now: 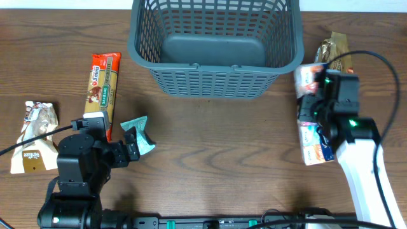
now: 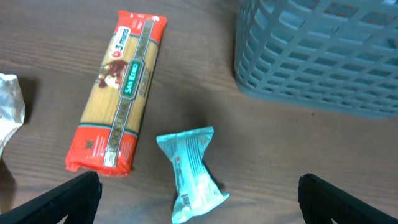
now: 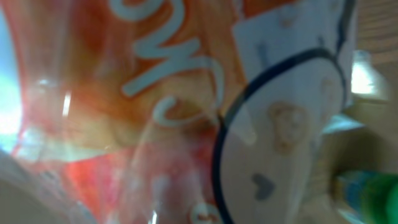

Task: Pack container
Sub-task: 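Lift the box stack with the right gripper and carry it into the basket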

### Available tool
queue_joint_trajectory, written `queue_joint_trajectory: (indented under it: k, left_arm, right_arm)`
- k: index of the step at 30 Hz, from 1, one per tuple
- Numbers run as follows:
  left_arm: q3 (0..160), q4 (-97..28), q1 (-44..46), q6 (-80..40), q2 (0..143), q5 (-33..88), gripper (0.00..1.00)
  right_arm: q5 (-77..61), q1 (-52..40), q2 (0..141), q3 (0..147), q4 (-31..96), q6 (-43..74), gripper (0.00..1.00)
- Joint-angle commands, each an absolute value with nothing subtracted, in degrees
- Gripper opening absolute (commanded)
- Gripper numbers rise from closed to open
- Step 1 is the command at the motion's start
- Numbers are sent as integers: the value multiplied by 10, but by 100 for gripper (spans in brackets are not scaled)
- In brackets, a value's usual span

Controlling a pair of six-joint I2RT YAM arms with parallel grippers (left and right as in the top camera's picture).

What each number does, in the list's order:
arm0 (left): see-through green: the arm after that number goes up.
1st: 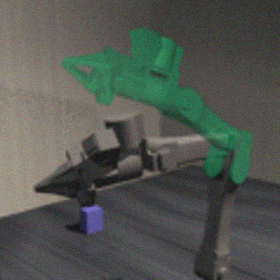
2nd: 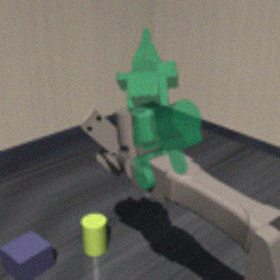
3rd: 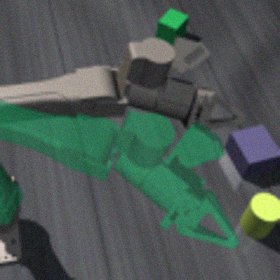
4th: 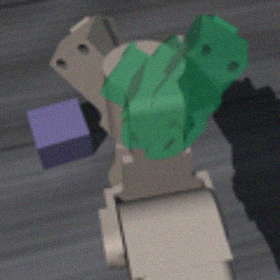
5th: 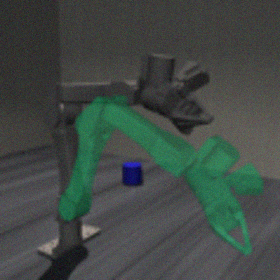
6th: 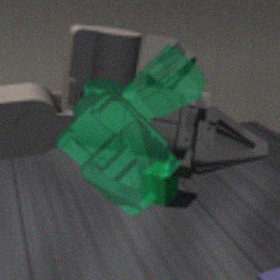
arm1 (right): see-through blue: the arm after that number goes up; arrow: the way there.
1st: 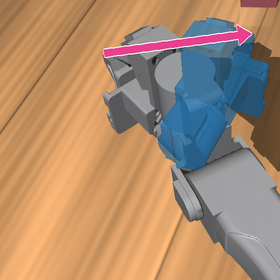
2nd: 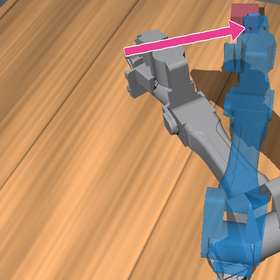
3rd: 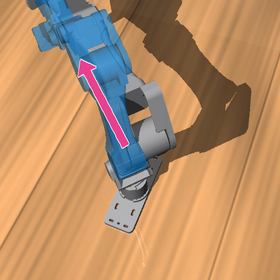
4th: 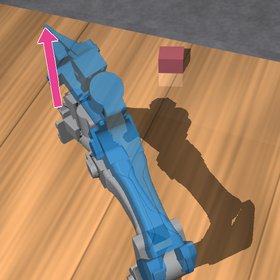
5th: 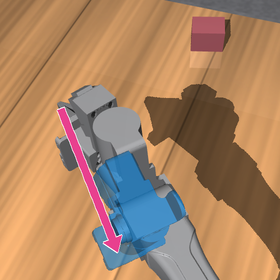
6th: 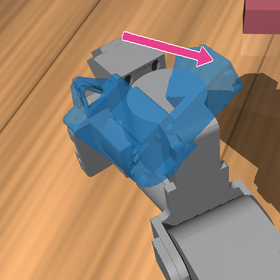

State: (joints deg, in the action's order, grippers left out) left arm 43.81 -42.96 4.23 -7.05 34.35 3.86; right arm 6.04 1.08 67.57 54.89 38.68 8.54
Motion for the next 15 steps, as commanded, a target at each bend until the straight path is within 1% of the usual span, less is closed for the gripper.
queue_joint_trajectory:
  k: [1, 4, 6, 10, 15]
  left_arm:
    - [450, -434, 44, -61, 343, 31, 98]
    - [450, -432, 44, -61, 343, 31, 98]
    - [450, -431, 44, -61, 343, 31, 98]
    - [450, -429, 44, -61, 343, 31, 98]
    - [450, -426, 44, -61, 343, 31, 98]
  right_arm:
    - [174, 25, 614, 555, 386, 200, 1]
    - [197, 42, 572, 559, 379, 257, 1]
    - [181, 51, 559, 574, 370, 261, 1]
    - [114, 53, 578, 667, 375, 201, 1]
    - [30, 51, 681, 867, 432, 137, 1]
